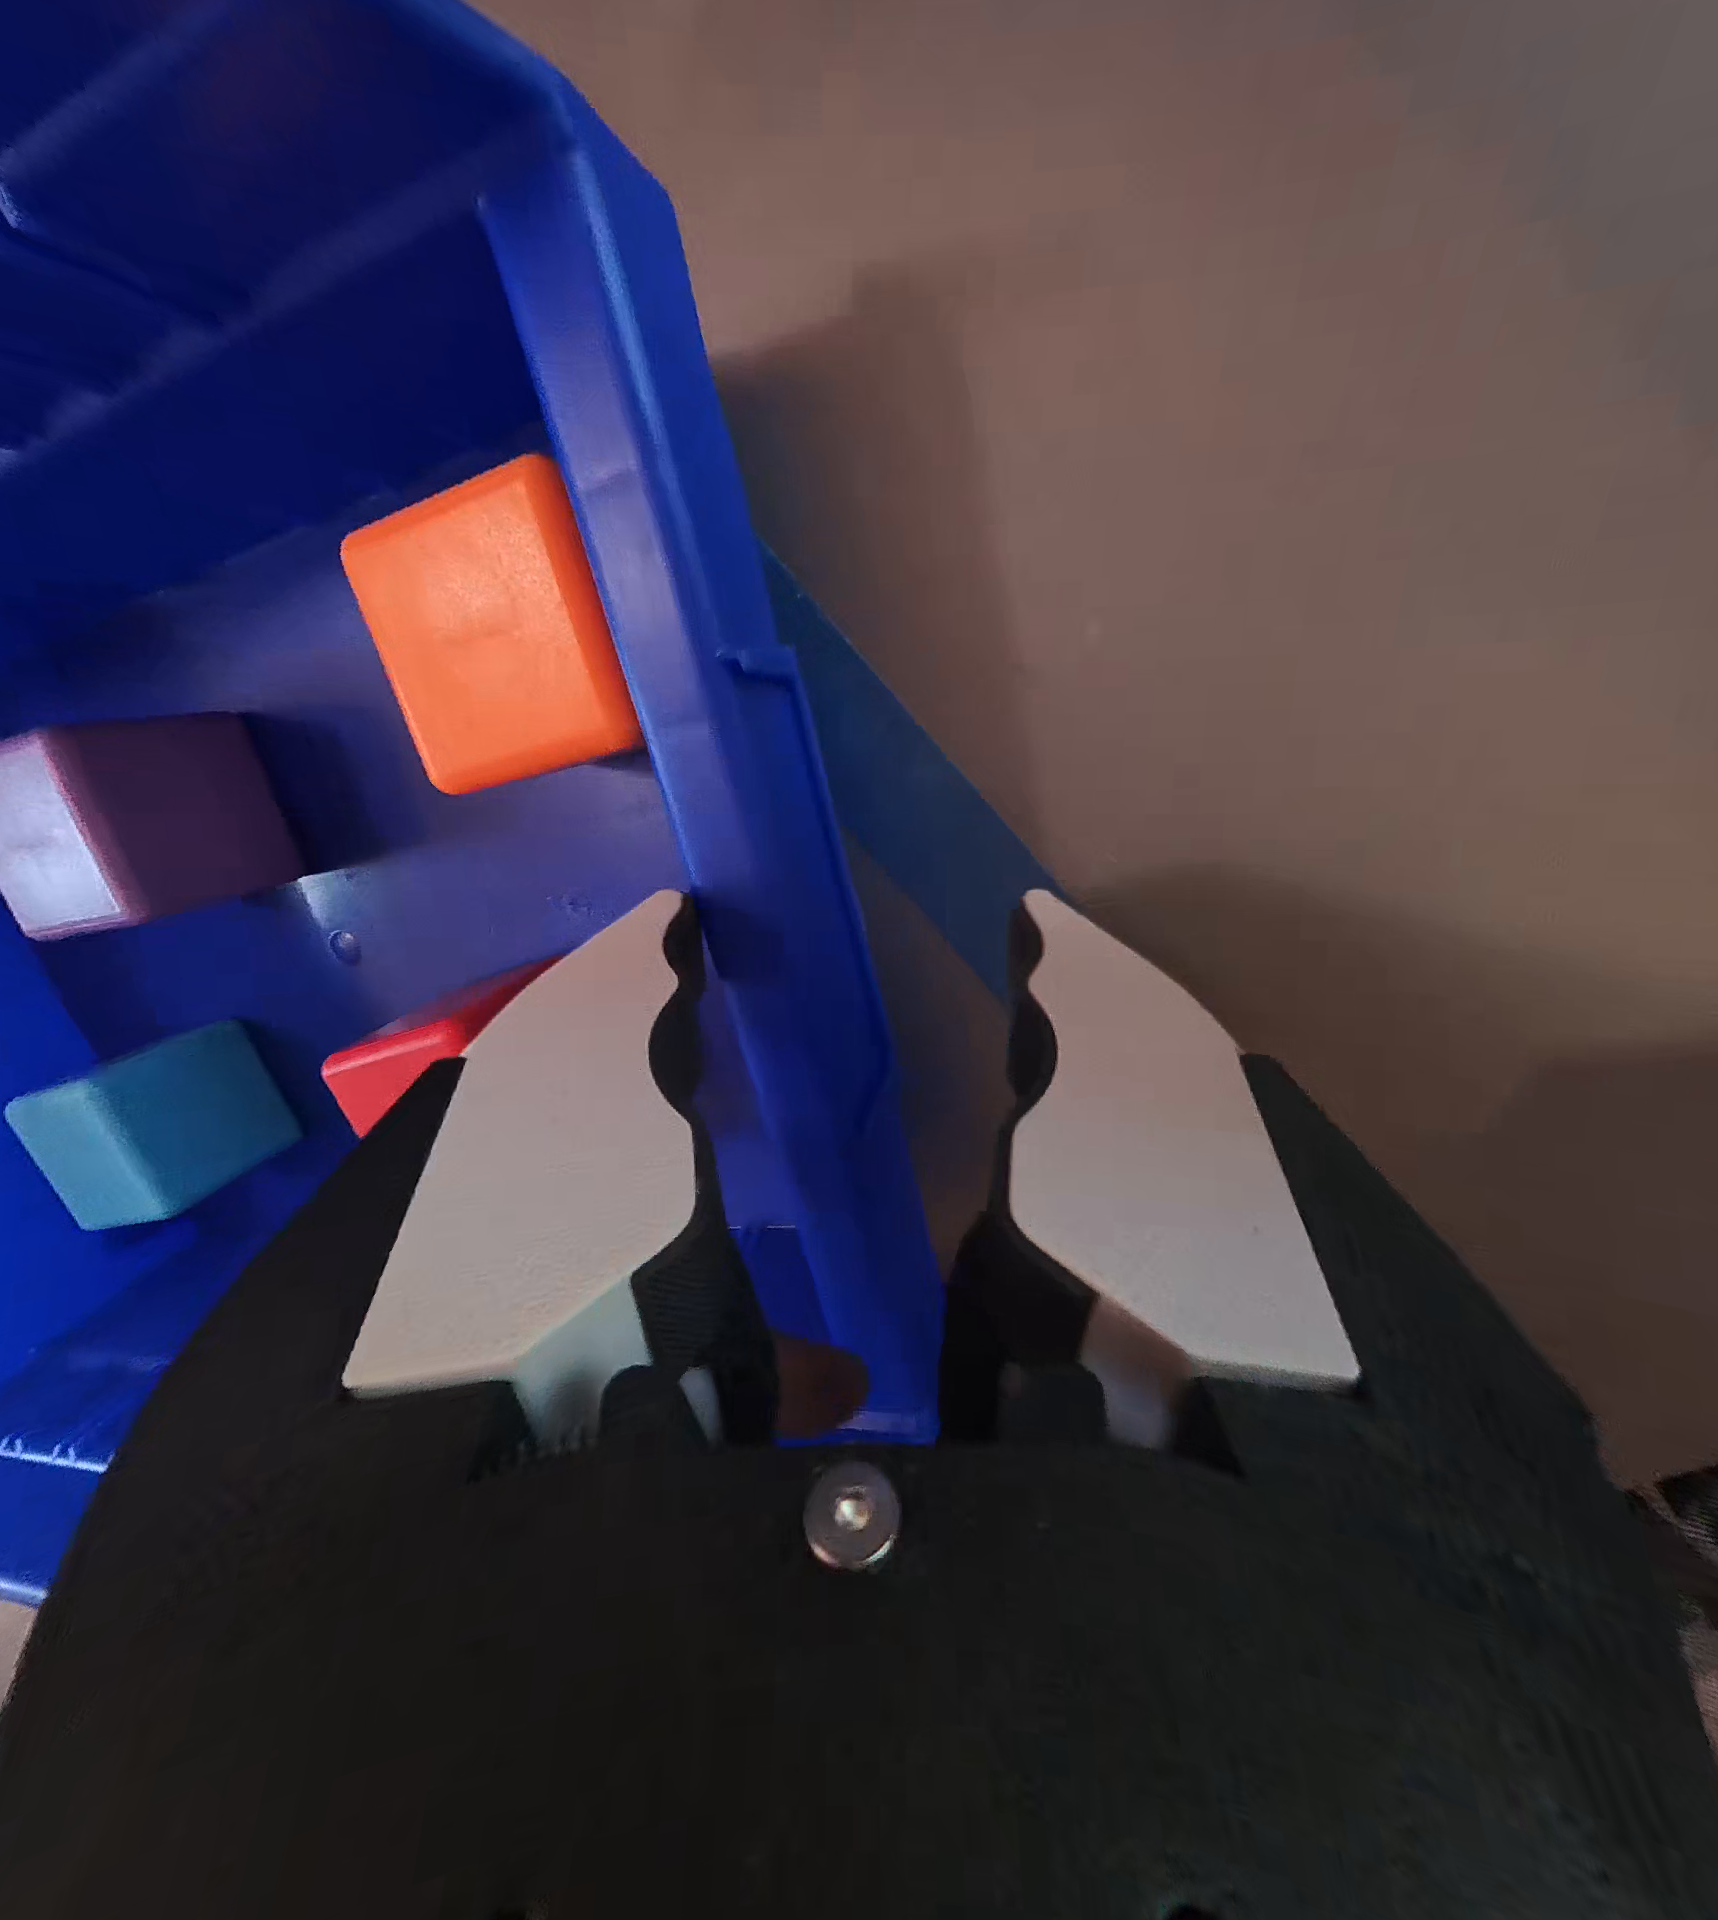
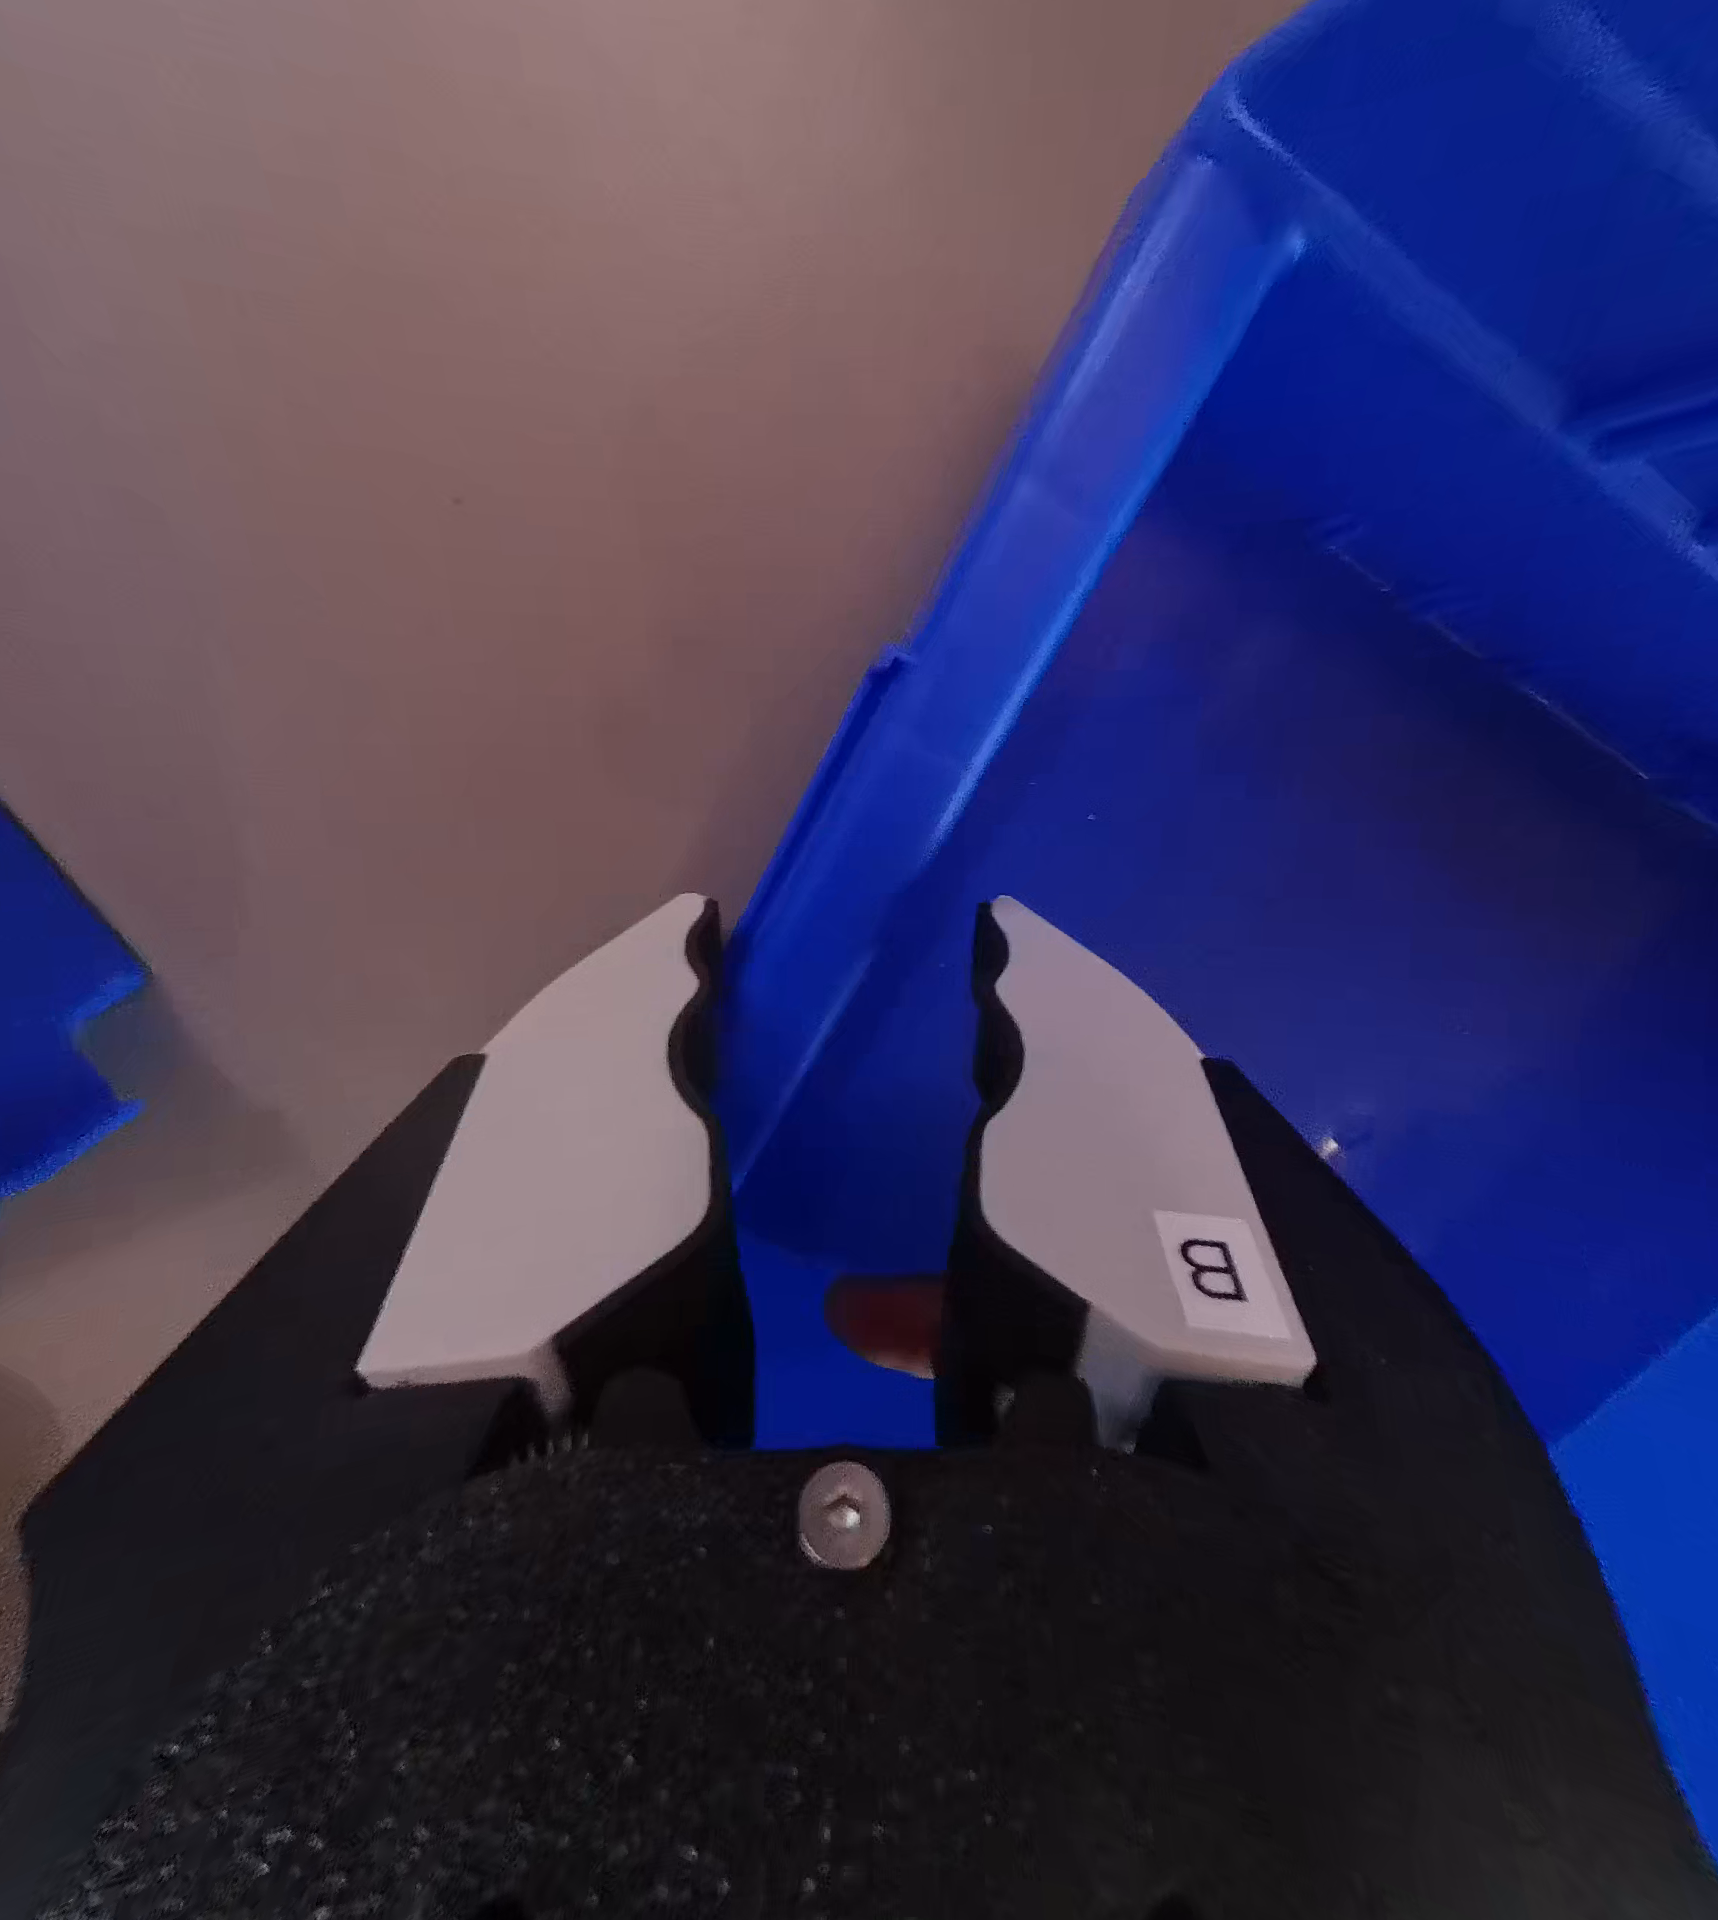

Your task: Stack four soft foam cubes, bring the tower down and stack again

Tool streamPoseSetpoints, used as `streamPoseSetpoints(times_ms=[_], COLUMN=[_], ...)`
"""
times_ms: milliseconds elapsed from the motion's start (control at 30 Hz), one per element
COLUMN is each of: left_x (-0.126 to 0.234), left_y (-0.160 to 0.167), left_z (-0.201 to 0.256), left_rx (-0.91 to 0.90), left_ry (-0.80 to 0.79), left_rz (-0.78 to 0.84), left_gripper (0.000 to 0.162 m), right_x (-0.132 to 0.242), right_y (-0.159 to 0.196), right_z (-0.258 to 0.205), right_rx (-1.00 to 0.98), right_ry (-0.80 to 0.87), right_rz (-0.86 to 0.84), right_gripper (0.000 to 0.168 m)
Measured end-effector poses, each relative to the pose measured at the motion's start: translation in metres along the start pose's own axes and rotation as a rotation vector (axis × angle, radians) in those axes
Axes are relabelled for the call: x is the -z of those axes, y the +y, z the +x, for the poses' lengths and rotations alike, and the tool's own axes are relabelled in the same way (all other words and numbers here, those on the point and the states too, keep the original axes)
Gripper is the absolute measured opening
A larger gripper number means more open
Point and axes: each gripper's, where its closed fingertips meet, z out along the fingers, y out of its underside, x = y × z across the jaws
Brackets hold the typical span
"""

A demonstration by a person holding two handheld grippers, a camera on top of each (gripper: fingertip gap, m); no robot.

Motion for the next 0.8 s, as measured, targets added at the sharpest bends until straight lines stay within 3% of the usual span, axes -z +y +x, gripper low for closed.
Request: streamPoseSetpoints(times_ms=[67, 133, 333, 600, 800], left_x=[-0.002, -0.004, -0.004, -0.006, -0.006], left_y=[0.004, 0.008, 0.033, 0.090, 0.122], left_z=[-0.005, -0.013, -0.028, -0.064, -0.082], left_rx=[-0.024, -0.048, -0.137, -0.145, -0.168], left_ry=[-0.022, -0.066, -0.012, 0.051, 0.060], left_rz=[-0.019, -0.026, 0.001, 0.025, 0.081], left_gripper=[0.047, 0.034, 0.030, 0.027, 0.028], right_x=[0.000, 0.001, 0.007, 0.026, 0.041], right_y=[0.000, 0.004, 0.031, 0.119, 0.193], right_z=[-0.005, -0.007, -0.019, -0.024, -0.013], right_rx=[0.029, 0.060, 0.207, 0.399, 0.541], right_ry=[-0.014, -0.003, -0.018, 0.102, 0.193], right_rz=[0.000, -0.016, -0.067, -0.179, -0.162], right_gripper=[0.033, 0.033, 0.033, 0.030, 0.026])
